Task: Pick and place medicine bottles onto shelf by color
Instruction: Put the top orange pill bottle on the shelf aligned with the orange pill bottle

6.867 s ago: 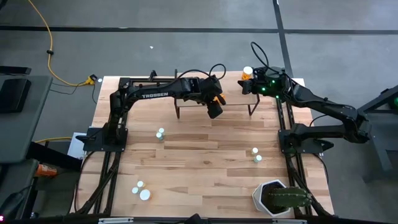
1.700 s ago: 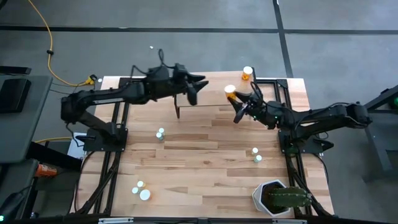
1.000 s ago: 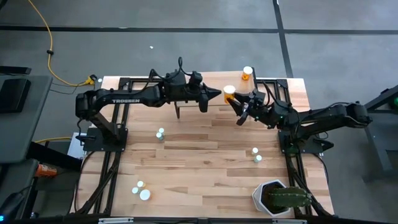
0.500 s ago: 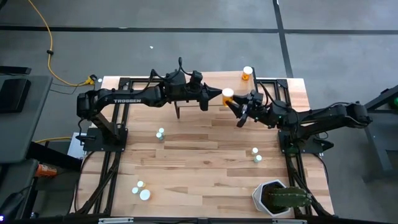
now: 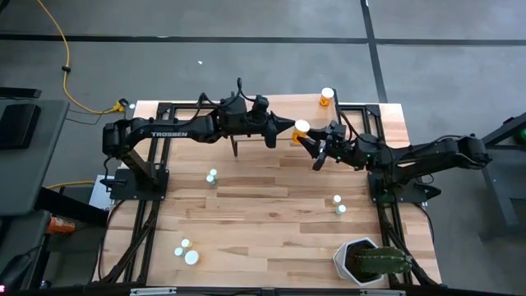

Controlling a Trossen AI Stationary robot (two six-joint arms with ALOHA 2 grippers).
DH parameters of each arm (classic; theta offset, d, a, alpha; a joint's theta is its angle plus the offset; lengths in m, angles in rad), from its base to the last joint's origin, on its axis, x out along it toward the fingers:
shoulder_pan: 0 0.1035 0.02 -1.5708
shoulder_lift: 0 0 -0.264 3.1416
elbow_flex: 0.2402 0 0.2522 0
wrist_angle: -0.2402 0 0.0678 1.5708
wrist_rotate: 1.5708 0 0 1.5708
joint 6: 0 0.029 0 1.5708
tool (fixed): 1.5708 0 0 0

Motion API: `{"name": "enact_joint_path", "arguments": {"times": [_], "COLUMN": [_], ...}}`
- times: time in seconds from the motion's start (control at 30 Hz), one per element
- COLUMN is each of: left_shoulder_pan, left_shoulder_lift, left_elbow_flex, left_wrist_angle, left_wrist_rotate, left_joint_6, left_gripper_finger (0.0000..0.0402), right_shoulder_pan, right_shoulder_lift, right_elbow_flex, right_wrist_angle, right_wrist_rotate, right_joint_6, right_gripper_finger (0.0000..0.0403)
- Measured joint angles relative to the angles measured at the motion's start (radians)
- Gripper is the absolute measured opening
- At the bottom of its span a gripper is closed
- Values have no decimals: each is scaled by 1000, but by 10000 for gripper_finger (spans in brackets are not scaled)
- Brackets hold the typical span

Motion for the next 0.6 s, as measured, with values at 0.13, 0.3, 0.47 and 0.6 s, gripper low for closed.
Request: {"name": "enact_joint_path", "arguments": {"times": [0.13, 0.3, 0.47, 0.6], "left_shoulder_pan": [-3, 24, 114, 167], "left_shoulder_lift": [2, -13, -106, -194], "left_elbow_flex": [0, 0, 0, 0], "left_wrist_angle": [1, -31, -146, -211], "left_wrist_rotate": [0, 25, 44, 37], "left_joint_6": [-2, 18, 50, 96], "left_gripper_finger": [0, 0, 0, 0], "right_shoulder_pan": [0, 0, -1, -1], "right_shoulder_lift": [1, -10, -62, -49], "right_elbow_flex": [0, -1, 85, 261], "right_wrist_angle": [-2, -7, -202, -591], "right_wrist_rotate": [0, 8, 108, 292], "right_joint_6": [0, -27, -98, -107], "right_gripper_finger": [163, 163, 163, 163]}}
